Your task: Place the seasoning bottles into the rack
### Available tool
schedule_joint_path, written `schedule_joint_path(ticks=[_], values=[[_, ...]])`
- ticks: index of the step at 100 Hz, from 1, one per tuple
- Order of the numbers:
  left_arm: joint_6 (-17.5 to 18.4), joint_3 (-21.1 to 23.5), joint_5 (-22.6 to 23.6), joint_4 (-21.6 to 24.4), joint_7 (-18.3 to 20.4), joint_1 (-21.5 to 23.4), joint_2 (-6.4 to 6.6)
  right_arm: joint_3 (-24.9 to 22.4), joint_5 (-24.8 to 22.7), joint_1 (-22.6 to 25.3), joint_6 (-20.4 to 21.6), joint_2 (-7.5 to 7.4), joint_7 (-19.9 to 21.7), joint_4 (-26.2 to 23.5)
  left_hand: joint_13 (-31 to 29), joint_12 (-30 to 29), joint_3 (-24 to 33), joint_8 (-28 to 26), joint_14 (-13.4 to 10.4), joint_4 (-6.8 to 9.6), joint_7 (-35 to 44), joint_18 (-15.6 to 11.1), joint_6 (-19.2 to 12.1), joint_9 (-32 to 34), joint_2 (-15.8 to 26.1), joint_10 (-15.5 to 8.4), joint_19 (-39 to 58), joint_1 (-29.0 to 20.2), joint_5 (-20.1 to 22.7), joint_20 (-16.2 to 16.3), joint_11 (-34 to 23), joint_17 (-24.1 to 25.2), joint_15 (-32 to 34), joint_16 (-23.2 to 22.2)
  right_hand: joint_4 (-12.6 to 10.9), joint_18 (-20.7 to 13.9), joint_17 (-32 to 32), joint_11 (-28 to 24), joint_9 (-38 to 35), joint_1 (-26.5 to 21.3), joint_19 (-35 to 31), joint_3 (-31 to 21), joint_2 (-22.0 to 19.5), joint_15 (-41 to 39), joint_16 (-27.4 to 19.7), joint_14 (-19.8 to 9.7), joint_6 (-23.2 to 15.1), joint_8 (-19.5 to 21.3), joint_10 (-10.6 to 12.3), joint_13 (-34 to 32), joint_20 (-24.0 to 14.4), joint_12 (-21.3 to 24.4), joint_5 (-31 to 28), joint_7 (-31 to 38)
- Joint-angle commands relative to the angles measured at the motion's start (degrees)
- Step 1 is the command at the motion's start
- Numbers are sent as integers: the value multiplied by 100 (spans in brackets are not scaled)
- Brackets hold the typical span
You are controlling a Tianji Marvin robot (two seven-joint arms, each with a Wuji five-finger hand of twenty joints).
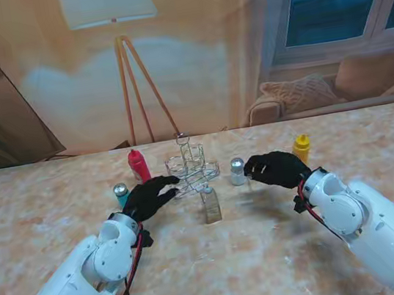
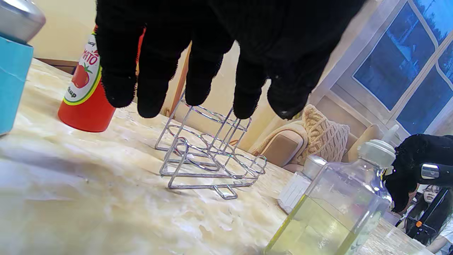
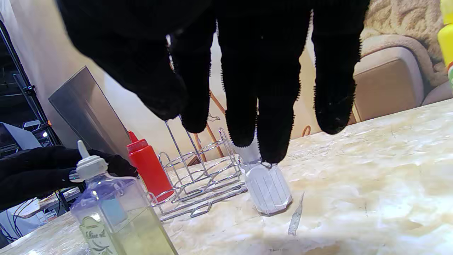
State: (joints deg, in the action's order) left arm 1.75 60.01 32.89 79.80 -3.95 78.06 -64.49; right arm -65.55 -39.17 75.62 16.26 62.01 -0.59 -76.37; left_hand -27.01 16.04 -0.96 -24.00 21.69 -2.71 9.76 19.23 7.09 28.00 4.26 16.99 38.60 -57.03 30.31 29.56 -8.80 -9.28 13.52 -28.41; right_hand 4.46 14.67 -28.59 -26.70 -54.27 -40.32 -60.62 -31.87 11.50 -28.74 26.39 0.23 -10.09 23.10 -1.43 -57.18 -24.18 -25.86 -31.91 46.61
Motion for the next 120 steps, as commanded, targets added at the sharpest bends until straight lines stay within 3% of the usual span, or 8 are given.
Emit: schedule_joint_path(ticks=[1,99,120], values=[[8,8,1,14,80,10,-9,11,-17,50,1,17,79,-26,24,36,-55,-8,74,31,-23,27,-101,48,1,29,-101,-1,-78,109,54,40,81,-109,96,93,70,-58,-137,-141,-45,56,132,-56,135,-76,-141,-5,133,-98,-85,-155,-24,62],[53,28,31,85,80,40,-1,38,8,-20,27,22,67,67,14,59,-52,-21,57,31,-16,23,-77,66,-3,22,-96,-17,-89,112,23,34,93,-117,96,85,83,-61,-138,-138,-39,59,130,-54,134,-78,-143,0,142,-94,-84,-155,-26,70],[163,137,123,253,132,149,34,-7,-28,30,21,22,32,23,-5,106,-51,-3,42,34,-73,6,134,95,-103,52,-74,-51,-197,115,-35,16,114,-129,94,81,96,-63,-140,-141,-33,56,128,-55,135,-74,-143,-3,138,-94,-84,-156,-26,67]])
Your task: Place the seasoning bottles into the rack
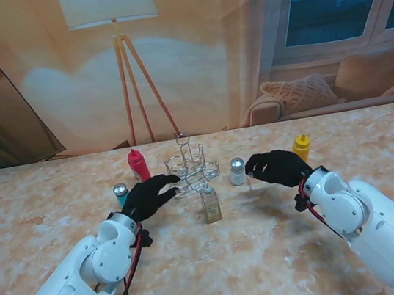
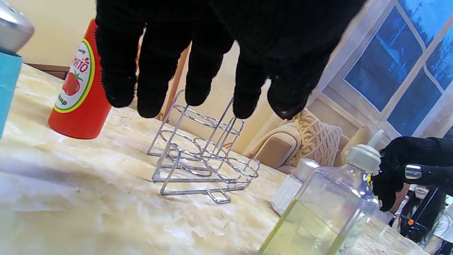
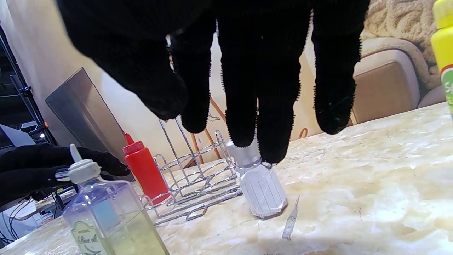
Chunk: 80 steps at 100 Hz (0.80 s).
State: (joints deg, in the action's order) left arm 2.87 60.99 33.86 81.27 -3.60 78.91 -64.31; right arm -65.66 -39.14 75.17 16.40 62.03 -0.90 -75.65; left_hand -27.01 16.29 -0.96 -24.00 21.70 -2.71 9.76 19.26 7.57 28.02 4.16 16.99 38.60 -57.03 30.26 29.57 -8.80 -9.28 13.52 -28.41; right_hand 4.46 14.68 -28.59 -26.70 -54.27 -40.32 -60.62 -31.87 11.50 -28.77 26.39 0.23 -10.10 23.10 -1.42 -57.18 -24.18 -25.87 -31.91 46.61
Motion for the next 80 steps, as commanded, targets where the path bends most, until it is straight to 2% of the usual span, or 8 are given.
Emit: schedule_joint_path(ticks=[1,10,29,47,63,80], values=[[58,46,29,119,105,69,18,4,-32,76,5,20,63,-51,-2,85,-50,-1,47,35,-79,-1,107,90,-104,56,-73,-54,-201,115,-38,19,115,-130,94,77,96,-62,-137,-141,-32,56,128,-52,135,-72,-142,-3,135,-94,-84,-156,-25,67],[162,100,44,232,194,105,43,0,-57,87,7,18,54,-64,-20,119,-52,22,10,41,-128,-40,312,89,-257,68,-41,-73,-248,121,-73,-10,143,-147,94,79,82,-62,-137,-141,-38,56,127,-54,136,-77,-149,-4,142,-97,-87,-156,-20,63],[488,104,18,397,313,93,73,-4,-84,102,27,15,39,-76,-38,228,-9,121,-70,75,-294,-126,835,43,-869,133,161,13,-290,150,-211,-121,271,-242,95,100,57,-61,-137,-139,-50,58,129,-55,136,-79,-141,-1,127,-99,-91,-155,-24,68],[554,-82,-1,468,504,-53,98,-3,-82,92,22,17,37,-71,50,243,-1,211,-101,74,-428,-174,1241,-97,-1257,258,251,170,-335,125,-227,-160,298,-254,95,95,70,-59,-136,-140,-45,56,126,-54,136,-79,-144,-2,142,-98,-89,-154,-21,66],[528,-316,-41,445,560,-213,89,-11,-89,97,15,18,27,-74,142,221,44,304,-83,77,-580,-163,1450,-324,-1465,396,330,286,-516,98,-172,-177,323,-245,95,93,64,-62,-141,-140,-49,56,130,-55,136,-78,-146,0,144,-99,-91,-155,-26,70],[438,-530,-78,374,568,-355,68,-27,-128,114,36,14,4,-79,181,210,95,354,-93,84,-641,-138,1460,-456,-1626,439,343,358,-643,64,-135,-150,361,-246,95,84,79,-60,-137,-139,-41,55,129,-57,137,-80,-152,-2,141,-102,-86,-155,-25,69]])
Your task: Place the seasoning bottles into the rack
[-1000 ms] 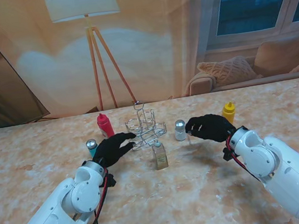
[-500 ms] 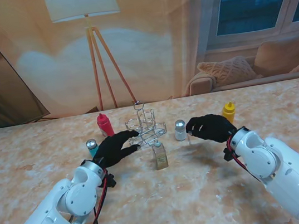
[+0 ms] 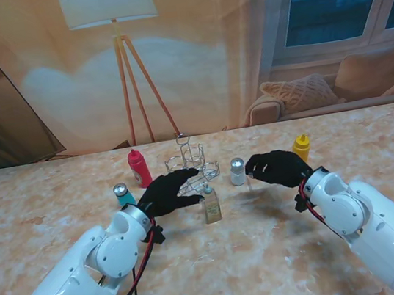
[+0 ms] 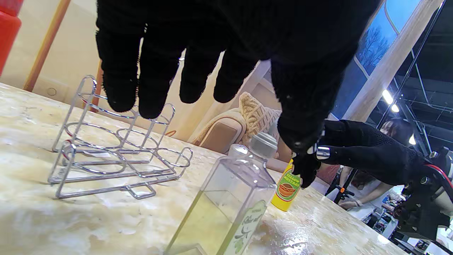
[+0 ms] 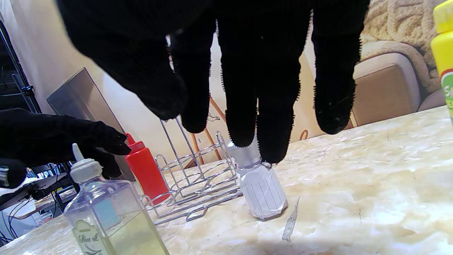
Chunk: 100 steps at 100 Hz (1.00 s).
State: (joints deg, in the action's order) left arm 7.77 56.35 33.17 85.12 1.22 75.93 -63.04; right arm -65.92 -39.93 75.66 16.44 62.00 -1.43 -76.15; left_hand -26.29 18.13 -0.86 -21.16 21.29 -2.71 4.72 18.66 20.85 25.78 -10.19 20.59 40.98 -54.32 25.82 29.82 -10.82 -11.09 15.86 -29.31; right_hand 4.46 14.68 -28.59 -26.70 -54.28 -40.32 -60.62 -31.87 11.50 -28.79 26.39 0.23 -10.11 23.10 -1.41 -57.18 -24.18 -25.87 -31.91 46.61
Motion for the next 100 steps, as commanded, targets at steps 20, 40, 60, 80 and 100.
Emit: schedule_joint_path(ticks=[20,40,60,80,100], values=[[-117,-316,121,-184,-14,-260,-84,-25,-65,84,35,17,38,-42,206,61,154,105,-102,89,-181,-99,142,-408,-413,89,66,212,-367,16,100,141,193,-222,96,96,73,-60,-138,-137,-45,55,123,-50,134,-72,-142,-2,138,-92,-88,-155,-24,69],[-136,-551,80,-360,11,-466,-107,-22,-75,77,37,15,41,-35,184,161,3380,149,-140,-240,-165,-127,135,-470,-1331,89,125,1861,-420,131,113,112,258,-360,96,90,83,-64,-147,-139,-39,57,130,-55,136,-84,-150,5,142,-103,-85,-157,-39,81],[-158,-784,-123,-526,96,-622,-139,-32,-80,82,35,15,35,-38,142,174,3494,142,-136,-281,-148,-118,110,-468,-1436,105,179,2034,-381,174,108,83,319,-412,95,91,73,-62,-144,-142,-45,57,131,-55,136,-77,-157,0,143,-101,-87,-156,-36,77],[-163,-945,-317,-619,212,-709,-156,-48,-88,98,39,14,30,-53,20,248,3677,88,-127,-325,-74,-119,65,-353,-1549,105,290,2176,-267,262,47,2,476,-555,95,84,77,-59,-140,-142,-41,57,129,-51,135,-81,-155,2,137,-98,-86,-155,-37,80],[-145,-1078,-351,-703,229,-784,-169,-58,-94,109,39,13,29,-67,-202,421,4047,-28,-181,-392,30,-122,-3,-162,-1813,83,572,2222,-74,468,-123,-158,766,-881,95,98,64,-61,-143,-141,-50,56,131,-54,137,-80,-152,0,141,-103,-90,-156,-37,79]])
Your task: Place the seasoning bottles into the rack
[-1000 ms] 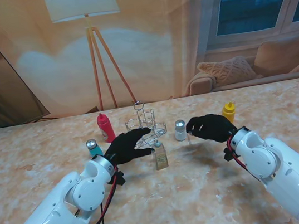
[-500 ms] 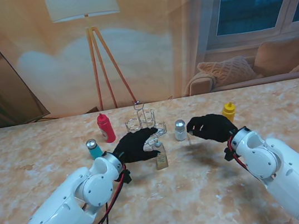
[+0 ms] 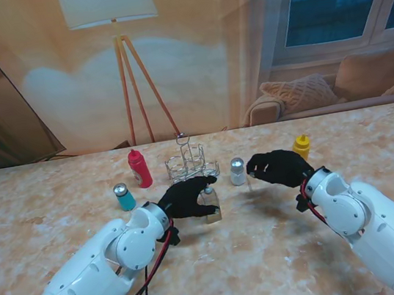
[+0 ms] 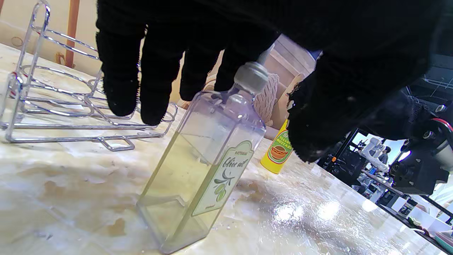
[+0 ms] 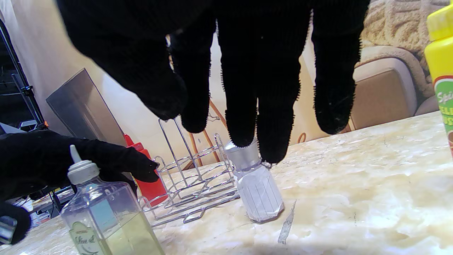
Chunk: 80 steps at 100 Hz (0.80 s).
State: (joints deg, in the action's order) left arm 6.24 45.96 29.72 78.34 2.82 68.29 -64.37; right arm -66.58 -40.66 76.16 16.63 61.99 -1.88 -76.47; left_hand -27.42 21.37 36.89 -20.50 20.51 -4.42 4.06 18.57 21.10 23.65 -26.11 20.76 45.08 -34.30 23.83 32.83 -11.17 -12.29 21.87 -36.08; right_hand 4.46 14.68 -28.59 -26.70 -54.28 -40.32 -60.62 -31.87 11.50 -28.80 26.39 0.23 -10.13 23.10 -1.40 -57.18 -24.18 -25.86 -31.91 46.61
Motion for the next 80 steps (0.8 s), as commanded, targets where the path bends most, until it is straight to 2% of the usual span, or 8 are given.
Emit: schedule_joint_path(ticks=[1,20,40,64,80], values=[[12,-46,-5,-29,70,-25,-36,9,-21,60,19,15,75,-35,-95,106,299,-99,-108,-225,100,-113,-34,56,-228,65,177,230,133,180,-97,-42,180,-224,95,98,62,-60,-140,-141,-51,56,131,-53,136,-81,-149,1,136,-102,-90,-156,-41,81],[24,-171,-39,-134,53,-108,-62,8,-19,62,11,14,85,-44,-314,275,515,-283,-182,-278,285,-145,-85,279,-332,-20,345,154,365,307,-341,-182,412,-472,95,97,69,-60,-145,-139,-45,58,127,-50,136,-85,-143,-1,148,-100,-87,-156,-33,77],[-21,-248,1,-193,-31,-141,-87,10,-21,62,4,14,87,-49,-555,687,552,-857,-280,-280,664,-199,-206,511,-321,-72,589,-51,675,453,-776,-342,818,-934,94,93,72,-60,-143,-144,-45,57,133,-50,136,-76,-150,0,140,-102,-87,-156,-34,78],[-92,-272,73,-202,-121,-144,-104,10,-21,62,4,14,87,-49,-1320,1006,747,-1364,-603,-248,1177,-425,-474,1109,-314,-319,1257,-914,1143,696,-1373,-1015,1344,-1288,95,95,74,-58,-137,-141,-43,56,130,-49,136,-78,-148,-1,136,-96,-86,-155,-32,77],[-207,-288,117,-217,-260,-136,-140,10,-16,61,4,14,92,-49,-1882,1182,772,-1702,-820,-249,2144,-571,-695,1561,-237,-503,1768,-1340,1218,814,-1894,-1500,1733,-1447,95,95,76,-60,-142,-138,-42,56,130,-51,137,-82,-151,0,139,-100,-86,-156,-35,79]])
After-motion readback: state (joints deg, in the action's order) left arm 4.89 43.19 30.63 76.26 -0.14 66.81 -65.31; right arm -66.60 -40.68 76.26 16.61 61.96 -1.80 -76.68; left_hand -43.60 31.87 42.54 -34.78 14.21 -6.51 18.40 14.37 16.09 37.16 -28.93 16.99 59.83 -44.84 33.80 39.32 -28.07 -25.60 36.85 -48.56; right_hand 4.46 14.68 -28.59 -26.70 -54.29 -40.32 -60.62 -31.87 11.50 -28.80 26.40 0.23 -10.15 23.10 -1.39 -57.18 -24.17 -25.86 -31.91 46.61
